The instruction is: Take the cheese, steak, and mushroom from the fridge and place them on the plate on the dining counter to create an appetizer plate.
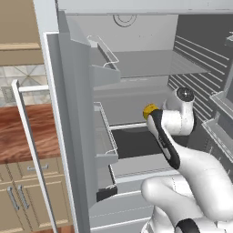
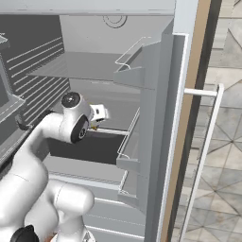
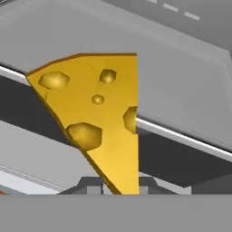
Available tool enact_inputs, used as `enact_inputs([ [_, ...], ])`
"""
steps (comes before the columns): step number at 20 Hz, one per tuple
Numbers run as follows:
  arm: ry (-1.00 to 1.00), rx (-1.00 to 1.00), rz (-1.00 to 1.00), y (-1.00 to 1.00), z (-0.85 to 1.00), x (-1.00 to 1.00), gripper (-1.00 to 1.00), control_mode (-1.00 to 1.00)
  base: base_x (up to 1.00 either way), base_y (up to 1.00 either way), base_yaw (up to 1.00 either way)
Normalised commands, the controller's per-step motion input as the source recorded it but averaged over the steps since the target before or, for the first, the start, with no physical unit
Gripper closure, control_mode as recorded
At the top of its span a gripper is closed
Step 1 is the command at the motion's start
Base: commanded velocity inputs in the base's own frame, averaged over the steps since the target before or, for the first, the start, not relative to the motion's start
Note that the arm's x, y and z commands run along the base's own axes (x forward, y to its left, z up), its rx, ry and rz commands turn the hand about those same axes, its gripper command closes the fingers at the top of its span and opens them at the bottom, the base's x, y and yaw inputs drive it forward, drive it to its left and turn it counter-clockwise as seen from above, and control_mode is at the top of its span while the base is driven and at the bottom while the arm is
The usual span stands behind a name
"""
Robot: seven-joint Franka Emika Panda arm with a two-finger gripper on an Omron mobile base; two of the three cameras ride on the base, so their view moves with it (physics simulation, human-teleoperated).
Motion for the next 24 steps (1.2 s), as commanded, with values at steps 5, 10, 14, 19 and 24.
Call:
enact_inputs([
  [5, -0.07, 0.0, 0.0, -0.04, 0.2, -1.0, 1.0, -1.0, 0.0, 0.0, 0.0],
  [10, -0.22, 0.0, 0.0, -0.03, 0.01, -1.0, 1.0, -1.0, 0.0, 0.0, 0.0],
  [14, -0.14, 0.0, 0.0, 0.0, 0.27, -0.88, 1.0, -1.0, 0.0, 0.0, 0.0],
  [19, -0.07, 0.0, 0.0, 0.0, 0.26, -0.77, 1.0, -1.0, 0.0, 0.0, 0.0],
  [24, 0.0, 0.0, 0.0, 0.0, 0.04, -0.22, 1.0, 1.0, -0.38, 0.01, 0.0],
])
